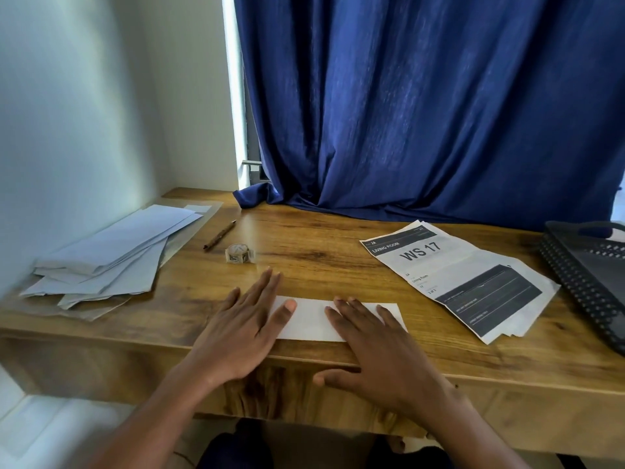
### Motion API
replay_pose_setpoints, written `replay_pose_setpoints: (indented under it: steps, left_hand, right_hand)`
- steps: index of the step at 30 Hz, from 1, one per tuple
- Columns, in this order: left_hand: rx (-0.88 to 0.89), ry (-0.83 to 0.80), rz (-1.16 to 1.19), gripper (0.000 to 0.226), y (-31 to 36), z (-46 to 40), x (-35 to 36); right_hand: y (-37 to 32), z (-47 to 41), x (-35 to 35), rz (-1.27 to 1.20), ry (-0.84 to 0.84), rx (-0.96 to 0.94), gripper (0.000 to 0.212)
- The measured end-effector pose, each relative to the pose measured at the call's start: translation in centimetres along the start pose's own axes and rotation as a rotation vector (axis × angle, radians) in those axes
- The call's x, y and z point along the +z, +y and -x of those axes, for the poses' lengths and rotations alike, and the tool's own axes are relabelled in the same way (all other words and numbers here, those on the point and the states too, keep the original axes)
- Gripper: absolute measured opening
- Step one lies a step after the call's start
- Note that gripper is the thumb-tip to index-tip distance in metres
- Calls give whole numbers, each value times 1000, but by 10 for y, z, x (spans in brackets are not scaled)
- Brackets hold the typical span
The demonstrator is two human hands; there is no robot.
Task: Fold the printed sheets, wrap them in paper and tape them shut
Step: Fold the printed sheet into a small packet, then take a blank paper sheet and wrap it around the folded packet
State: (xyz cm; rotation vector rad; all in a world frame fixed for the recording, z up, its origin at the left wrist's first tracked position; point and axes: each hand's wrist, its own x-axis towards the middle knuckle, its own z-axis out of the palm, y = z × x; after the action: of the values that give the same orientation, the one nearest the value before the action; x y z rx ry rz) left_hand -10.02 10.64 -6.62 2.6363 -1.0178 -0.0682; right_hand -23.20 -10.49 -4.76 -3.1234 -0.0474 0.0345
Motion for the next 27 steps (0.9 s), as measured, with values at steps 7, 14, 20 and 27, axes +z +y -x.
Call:
replay_pose_setpoints:
  steps: [7, 14, 20, 27]
  left_hand:
    - [-9, 47, 43, 89, -2, -3, 6]
    - [0, 36, -96, 91, 2, -1, 6]
    - [-30, 44, -158, 87, 3, -1, 5]
    - [-38, 28, -155, 81, 8, 0, 2]
  right_hand:
    - [21, 46, 0, 22, 385, -164, 41]
    - [38, 32, -71, -690, 445, 61, 13]
    - [53, -41, -71, -1358, 313, 346, 22]
    - [50, -83, -22, -1266, 279, 469, 22]
